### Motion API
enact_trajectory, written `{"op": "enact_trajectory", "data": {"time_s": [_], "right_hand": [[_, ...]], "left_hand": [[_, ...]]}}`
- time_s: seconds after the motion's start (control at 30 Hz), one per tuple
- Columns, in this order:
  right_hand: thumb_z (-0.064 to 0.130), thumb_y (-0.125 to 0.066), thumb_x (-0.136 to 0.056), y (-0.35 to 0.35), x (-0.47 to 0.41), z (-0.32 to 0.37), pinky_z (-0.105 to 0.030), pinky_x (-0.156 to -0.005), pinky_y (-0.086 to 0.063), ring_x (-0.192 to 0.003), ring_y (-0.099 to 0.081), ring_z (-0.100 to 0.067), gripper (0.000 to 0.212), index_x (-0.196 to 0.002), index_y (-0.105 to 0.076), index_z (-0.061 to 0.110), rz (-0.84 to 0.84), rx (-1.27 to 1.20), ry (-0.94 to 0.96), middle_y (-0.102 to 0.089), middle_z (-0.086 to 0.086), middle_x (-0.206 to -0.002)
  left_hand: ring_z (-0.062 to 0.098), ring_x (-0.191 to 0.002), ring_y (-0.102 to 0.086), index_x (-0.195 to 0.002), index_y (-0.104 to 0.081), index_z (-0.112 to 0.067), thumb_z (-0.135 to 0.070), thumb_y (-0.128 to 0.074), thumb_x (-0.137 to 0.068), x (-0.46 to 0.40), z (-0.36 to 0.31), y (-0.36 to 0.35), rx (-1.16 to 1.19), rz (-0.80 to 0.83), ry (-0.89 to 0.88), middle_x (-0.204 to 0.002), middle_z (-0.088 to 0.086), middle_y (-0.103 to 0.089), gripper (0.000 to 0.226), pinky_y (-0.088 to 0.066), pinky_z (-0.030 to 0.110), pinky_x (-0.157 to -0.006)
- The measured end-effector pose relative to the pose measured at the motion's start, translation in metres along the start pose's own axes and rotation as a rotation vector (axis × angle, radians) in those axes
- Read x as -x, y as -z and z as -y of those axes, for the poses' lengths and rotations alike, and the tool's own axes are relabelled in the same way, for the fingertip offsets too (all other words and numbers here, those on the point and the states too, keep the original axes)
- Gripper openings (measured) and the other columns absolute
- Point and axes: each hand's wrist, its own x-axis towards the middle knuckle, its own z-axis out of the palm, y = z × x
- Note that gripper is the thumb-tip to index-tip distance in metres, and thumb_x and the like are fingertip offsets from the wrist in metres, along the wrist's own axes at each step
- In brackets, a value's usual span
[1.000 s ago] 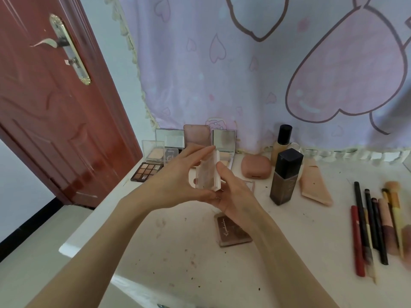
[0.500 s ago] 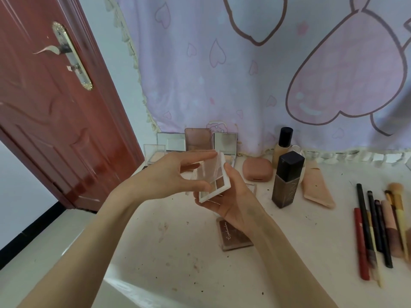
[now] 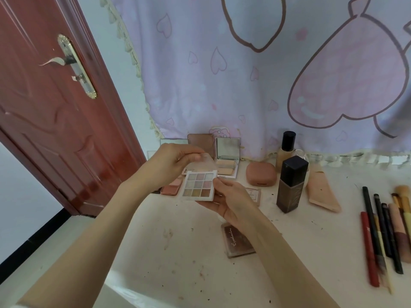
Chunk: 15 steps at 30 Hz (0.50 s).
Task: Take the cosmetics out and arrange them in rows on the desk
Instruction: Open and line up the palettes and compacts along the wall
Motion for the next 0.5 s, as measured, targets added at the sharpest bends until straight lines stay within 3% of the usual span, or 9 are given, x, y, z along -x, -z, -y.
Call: {"op": "enact_trajectory", "data": {"time_s": [0.1,0.23,0.33,0.4,0.5], "right_hand": [[0.004,-0.043,-0.097,-0.008,-0.014,0.005,-0.029,-0.065,-0.058,-0.077,-0.066,-0.022,0.022,-0.113,-0.056,-0.004,-0.081,0.154,-0.012,-0.067,-0.014,-0.094],[-0.002,-0.045,-0.094,-0.012,-0.029,0.006,-0.031,-0.068,-0.056,-0.089,-0.064,-0.026,0.021,-0.110,-0.060,-0.005,-0.155,0.371,-0.029,-0.065,-0.019,-0.106],[-0.001,-0.044,-0.092,-0.012,-0.039,0.004,-0.043,-0.084,-0.055,-0.097,-0.065,-0.029,0.022,-0.094,-0.065,0.004,-0.214,0.622,0.008,-0.067,-0.016,-0.108],[0.003,-0.046,-0.089,-0.014,-0.044,0.004,-0.043,-0.089,-0.052,-0.100,-0.064,-0.030,0.021,-0.098,-0.065,0.003,-0.222,0.793,0.039,-0.066,-0.018,-0.109],[0.007,-0.050,-0.090,-0.016,-0.047,0.006,-0.029,-0.070,-0.050,-0.093,-0.061,-0.023,0.025,-0.113,-0.059,0.004,-0.208,0.970,0.065,-0.065,-0.014,-0.110]], "left_hand": [[0.003,-0.085,-0.057,-0.105,-0.069,-0.009,-0.007,-0.050,-0.094,-0.011,0.011,0.002,-0.015,-0.054,-0.014,-0.088,-0.012,-0.063,0.022,-0.038,0.002,-0.077],[0.012,-0.081,-0.059,-0.104,-0.069,-0.011,-0.007,-0.049,-0.094,-0.031,0.033,0.002,-0.054,-0.013,0.040,-0.083,-0.004,-0.062,0.023,-0.038,0.002,-0.073],[0.009,-0.082,-0.056,-0.105,-0.069,-0.009,-0.005,-0.049,-0.093,-0.043,0.046,-0.004,-0.061,0.039,0.079,-0.082,-0.009,-0.060,0.024,-0.036,-0.002,-0.070],[0.008,-0.084,-0.054,-0.106,-0.069,-0.007,-0.005,-0.050,-0.093,-0.050,0.053,-0.008,-0.072,0.065,0.096,-0.082,-0.010,-0.058,0.023,-0.035,-0.002,-0.070],[0.009,-0.086,-0.055,-0.108,-0.068,-0.007,-0.009,-0.051,-0.093,-0.060,0.061,-0.014,-0.092,0.105,0.102,-0.087,-0.006,-0.061,0.023,-0.035,0.003,-0.068]]}}
